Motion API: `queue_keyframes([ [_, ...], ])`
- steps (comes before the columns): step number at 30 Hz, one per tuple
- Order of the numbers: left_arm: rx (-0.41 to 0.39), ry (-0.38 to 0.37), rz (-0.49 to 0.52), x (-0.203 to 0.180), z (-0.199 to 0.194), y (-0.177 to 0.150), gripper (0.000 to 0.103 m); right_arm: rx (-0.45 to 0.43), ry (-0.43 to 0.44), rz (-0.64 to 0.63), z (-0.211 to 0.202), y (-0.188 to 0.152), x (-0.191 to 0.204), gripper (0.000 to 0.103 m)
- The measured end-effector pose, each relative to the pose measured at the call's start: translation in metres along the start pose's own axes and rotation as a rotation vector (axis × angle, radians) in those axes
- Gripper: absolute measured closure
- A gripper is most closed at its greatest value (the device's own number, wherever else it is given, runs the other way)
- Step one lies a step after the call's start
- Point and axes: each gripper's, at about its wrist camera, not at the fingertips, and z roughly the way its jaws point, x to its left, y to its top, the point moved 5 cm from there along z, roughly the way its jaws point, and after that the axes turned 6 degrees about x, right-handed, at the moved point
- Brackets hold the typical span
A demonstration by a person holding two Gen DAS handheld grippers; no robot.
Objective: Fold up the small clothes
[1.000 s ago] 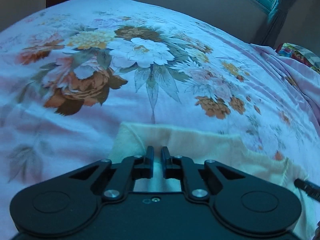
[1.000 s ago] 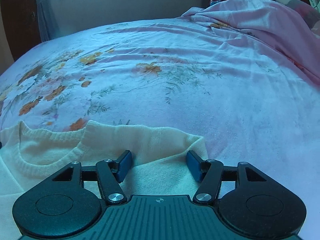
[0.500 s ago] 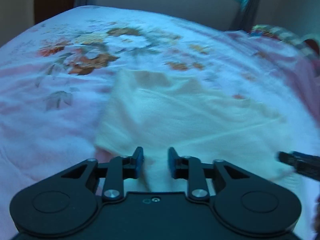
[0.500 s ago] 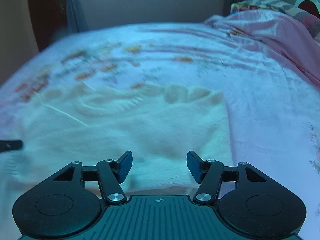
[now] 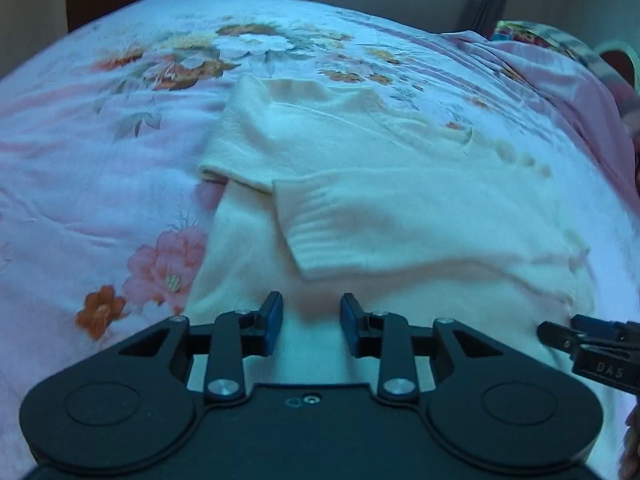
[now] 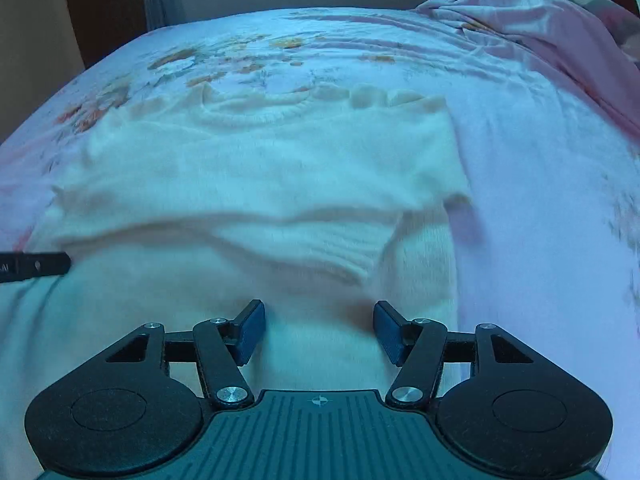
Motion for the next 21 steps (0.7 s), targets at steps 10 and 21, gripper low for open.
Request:
queue_keyframes([
  [10, 0.022, -0.001, 0.033, -0.003, -0.037, -0.061, 0.060, 0.029, 0.030, -0.013, -0.046, -0.066, 0.008, 0.043],
  [21, 0.036, -0.014, 0.061, -0.004, -0.076, -0.107, 0.060, 0.016, 0.064, -0.019, -0.086, -0.114, 0.010, 0.043],
])
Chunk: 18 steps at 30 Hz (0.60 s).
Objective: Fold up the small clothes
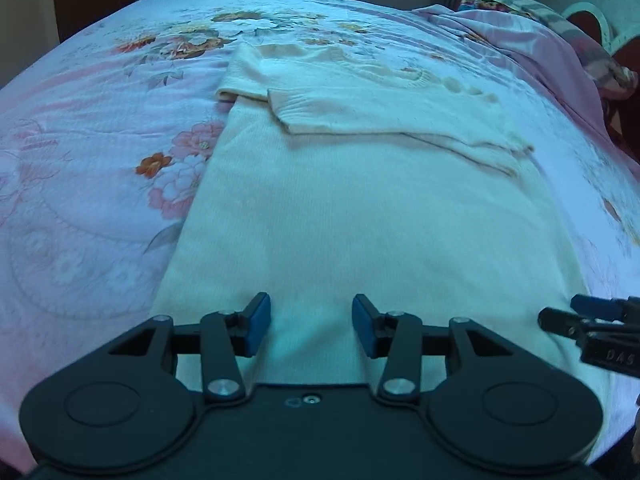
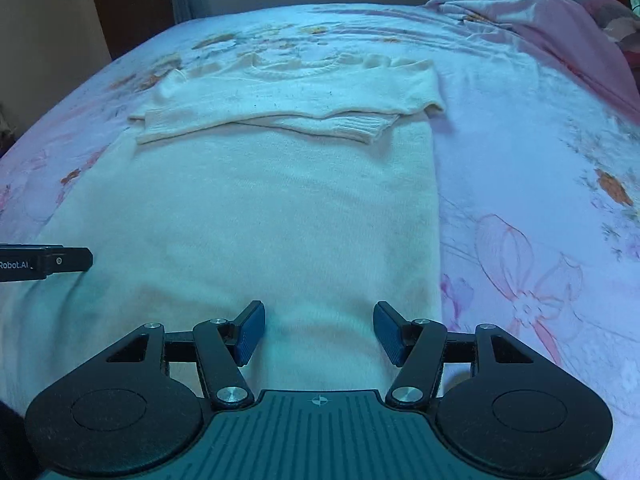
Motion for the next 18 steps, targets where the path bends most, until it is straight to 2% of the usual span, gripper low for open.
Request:
queue_keyframes([
  [4, 0.000, -0.015, -0.035, 0.013, -0.019, -0.016, 0.060, -0.005, 0.012, 0.022, -0.024, -0.025, -0.008, 0.043],
  [8, -0.006, 0.021, -0.036, 0.028, -0.033, -0.034, 0.060, 0.003, -0.016, 0.015, -0.041, -0.049, -0.019, 0.043],
  [18, 0.013, 0.056, -0.108, 0.062, -0.050, -0.074, 0.059, 0.051, -0.012, 0.088, -0.056, -0.092, -0.038, 0.043],
])
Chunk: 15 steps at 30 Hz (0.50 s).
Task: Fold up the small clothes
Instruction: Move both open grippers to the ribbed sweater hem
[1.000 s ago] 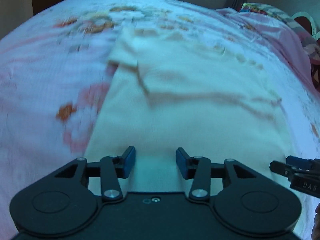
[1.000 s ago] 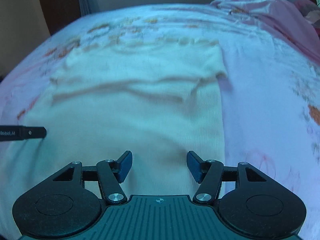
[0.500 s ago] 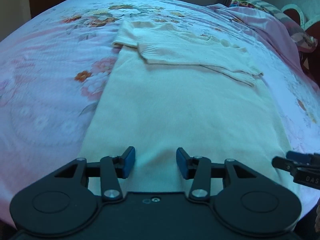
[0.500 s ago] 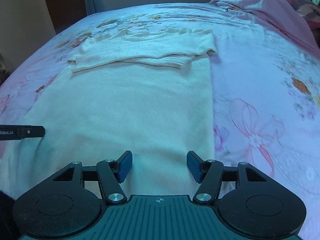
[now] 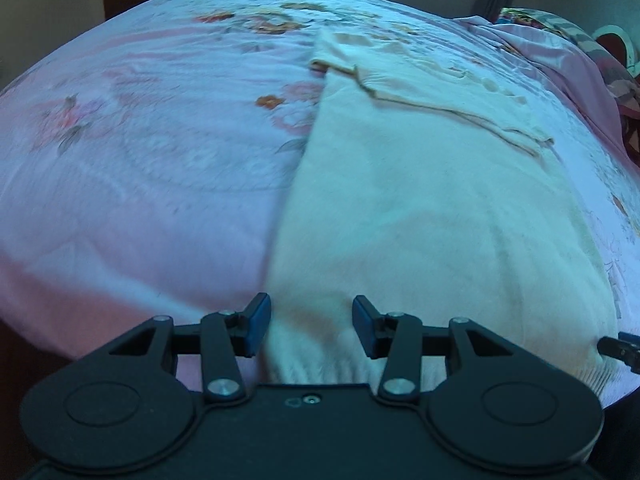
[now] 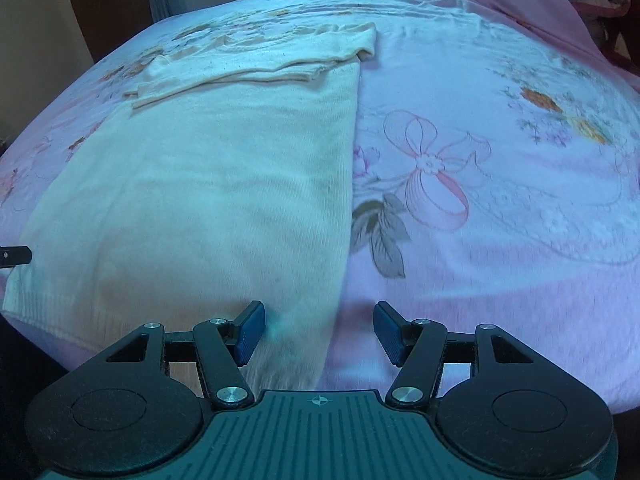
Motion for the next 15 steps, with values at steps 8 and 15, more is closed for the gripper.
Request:
queue_keyframes([
  [8, 0.015, -0.037, -0.052, 0.011, 0.004, -0.011, 0.059, 0.017, 0.072, 0.062, -0.004, -0.010, 0.003, 0.043],
  [15, 0.025, -0.026, -0.048, 0.009, 0.007, -0.011, 0.057, 0.035, 0.084, 0.053, -0.001, -0.011, 0.010, 0.043],
])
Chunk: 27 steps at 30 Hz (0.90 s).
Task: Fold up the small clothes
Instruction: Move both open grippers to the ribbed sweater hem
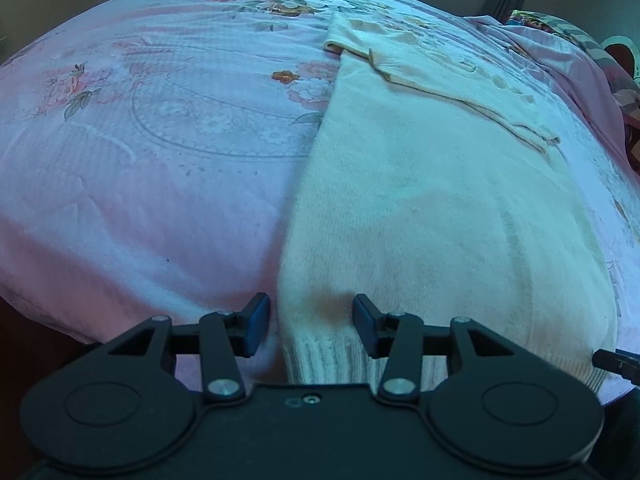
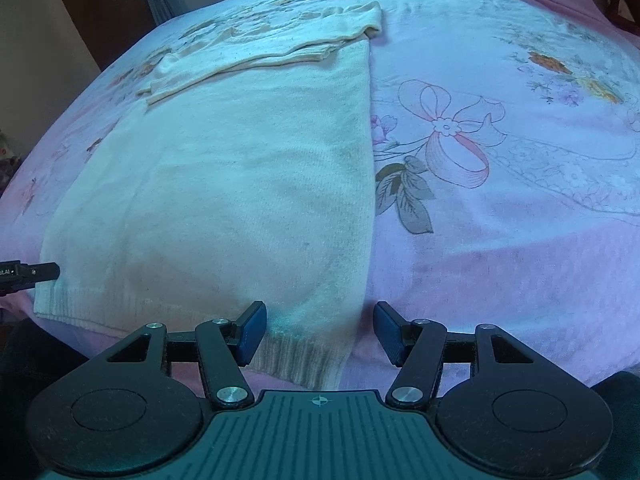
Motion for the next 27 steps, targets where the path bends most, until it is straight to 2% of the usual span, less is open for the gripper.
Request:
queue_keyframes([
  [2, 0.001, 0.011, 0.002, -0.0016, 0.0006, -0.0014, 0.053, 0.000, 0.002, 0.009, 0.0004, -0.0003, -0.0011, 0.043],
  [4, 0.007, 0.002, 0.009, -0.0038, 0.0013, -0.0022, 0.041, -0.002, 0.011, 0.030, 0.0001, 0.0004, -0.0038, 0.043],
  [6, 0.013, 0.006, 0.024, -0.0053, 0.0028, -0.0031, 0.036, -0.001, 0.015, 0.042, 0.0010, 0.0012, -0.0052, 0.043],
  [12, 0.003, 0.007, 0.025, -0.0044, 0.0030, -0.0066, 0.038, 0.000, 0.012, 0.048, 0.0013, 0.0019, -0.0045, 0.043],
  [15, 0.003, 0.001, 0.020, -0.0040, 0.0025, -0.0071, 0.047, -0.002, 0.017, 0.051, 0.0011, 0.0022, -0.0036, 0.044],
  [16, 0.000, -0.005, 0.019, -0.0039, 0.0018, -0.0073, 0.055, -0.004, 0.026, 0.055, 0.0007, 0.0021, -0.0031, 0.057],
  [18, 0.001, -0.011, 0.024, -0.0043, 0.0013, -0.0081, 0.063, 0.004, 0.043, 0.057, 0.0014, 0.0015, -0.0028, 0.078],
  [22, 0.009, -0.036, 0.034, -0.0081, 0.0005, -0.0083, 0.084, 0.015, 0.075, 0.078, 0.0040, 0.0020, -0.0042, 0.079],
  [26, 0.020, -0.053, 0.048, -0.0092, 0.0016, -0.0078, 0.086, 0.027, 0.066, 0.067, 0.0059, 0.0038, -0.0054, 0.079],
  [27, 0.026, -0.056, 0.048, -0.0076, 0.0016, -0.0078, 0.083, 0.028, 0.066, 0.061, 0.0055, 0.0042, -0.0049, 0.079],
])
